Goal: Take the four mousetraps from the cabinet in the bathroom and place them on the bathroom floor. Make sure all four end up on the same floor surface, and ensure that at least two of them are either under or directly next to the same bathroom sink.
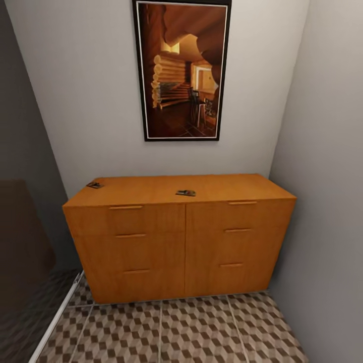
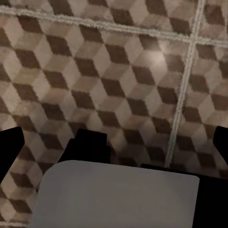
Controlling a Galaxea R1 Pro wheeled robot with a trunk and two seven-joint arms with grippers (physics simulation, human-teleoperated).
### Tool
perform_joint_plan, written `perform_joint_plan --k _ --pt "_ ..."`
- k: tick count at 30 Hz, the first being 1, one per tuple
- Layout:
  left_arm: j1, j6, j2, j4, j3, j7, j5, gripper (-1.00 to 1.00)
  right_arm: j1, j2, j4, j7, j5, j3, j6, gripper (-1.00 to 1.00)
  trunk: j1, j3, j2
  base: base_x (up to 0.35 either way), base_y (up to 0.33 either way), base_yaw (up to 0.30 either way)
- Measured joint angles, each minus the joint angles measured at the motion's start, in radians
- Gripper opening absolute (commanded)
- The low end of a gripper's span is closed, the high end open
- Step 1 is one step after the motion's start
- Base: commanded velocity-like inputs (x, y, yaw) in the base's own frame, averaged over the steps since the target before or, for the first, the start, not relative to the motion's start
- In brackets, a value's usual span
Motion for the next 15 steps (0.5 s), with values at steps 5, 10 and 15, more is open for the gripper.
perform_joint_plan --k 5,10,15 --pt "0.0 0.0 -0.001 0.0 0.0 0.0 0.0 1.0 0.0 0.0 0.0 0.001 0.0 0.0 0.001 1.0 0.0 0.0 0.0 0.052 0.0 0.163" --pt "0.0 0.0 -0.002 0.001 0.0 0.0 0.0 1.0 0.0 0.0 0.0 0.002 0.0 0.0 0.001 1.0 0.0 0.0 0.0 0.017 0.0 0.055" --pt "0.0 0.0 -0.002 0.001 0.0 0.0 0.0 1.0 0.0 0.0 0.0 0.002 0.0 0.0 0.001 1.0 0.0 0.0 0.0 0.005 0.0 0.017"
